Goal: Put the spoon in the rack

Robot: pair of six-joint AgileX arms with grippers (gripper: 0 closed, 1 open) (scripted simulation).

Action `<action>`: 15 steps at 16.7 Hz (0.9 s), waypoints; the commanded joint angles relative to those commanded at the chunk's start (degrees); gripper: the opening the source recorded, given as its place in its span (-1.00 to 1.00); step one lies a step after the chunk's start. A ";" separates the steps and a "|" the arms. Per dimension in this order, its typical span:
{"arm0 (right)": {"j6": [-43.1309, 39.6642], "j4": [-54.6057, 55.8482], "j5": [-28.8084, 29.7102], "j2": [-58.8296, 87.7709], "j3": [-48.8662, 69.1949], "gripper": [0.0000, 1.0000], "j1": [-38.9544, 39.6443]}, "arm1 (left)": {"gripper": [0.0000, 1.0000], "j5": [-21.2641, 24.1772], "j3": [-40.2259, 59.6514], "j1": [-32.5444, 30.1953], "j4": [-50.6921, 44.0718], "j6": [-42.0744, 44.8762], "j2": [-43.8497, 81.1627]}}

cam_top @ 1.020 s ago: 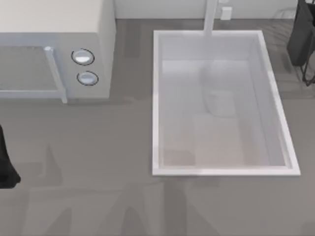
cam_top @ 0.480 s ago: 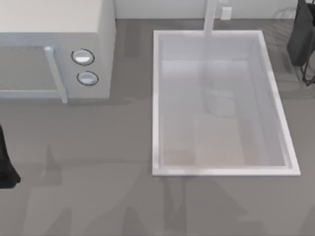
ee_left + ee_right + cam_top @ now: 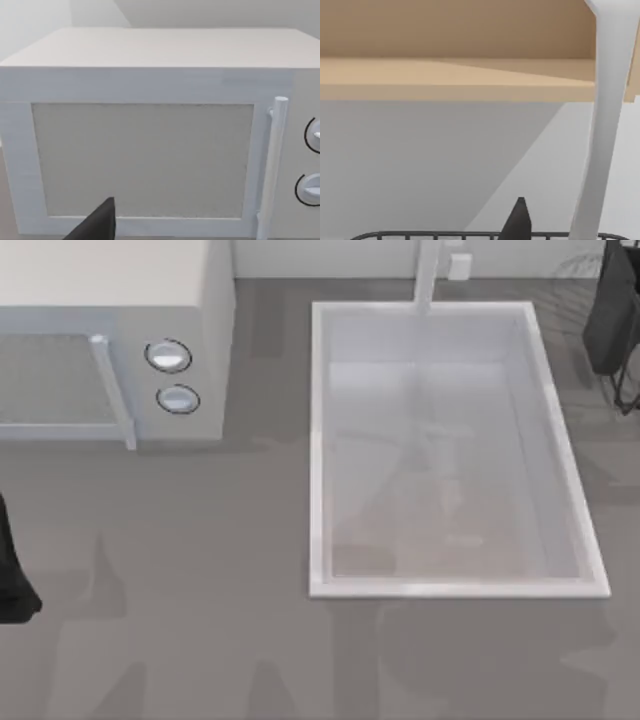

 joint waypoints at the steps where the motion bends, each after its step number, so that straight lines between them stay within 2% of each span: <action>1: 0.01 3.95 1.48 2.94 -0.86 -1.00 1.34 | 1.00 0.00 0.00 0.00 0.00 0.00 0.00; 5: 0.18 13.77 5.80 10.88 -3.48 -1.00 5.52 | 1.00 0.00 0.00 0.00 0.00 0.00 0.00; 11: 0.23 15.01 6.43 12.00 -3.89 -1.00 6.20 | 1.00 0.00 0.00 0.00 0.00 0.00 0.00; 15: 0.23 15.01 6.43 12.00 -3.89 -0.40 6.20 | 1.00 0.00 0.00 0.00 0.00 0.00 0.00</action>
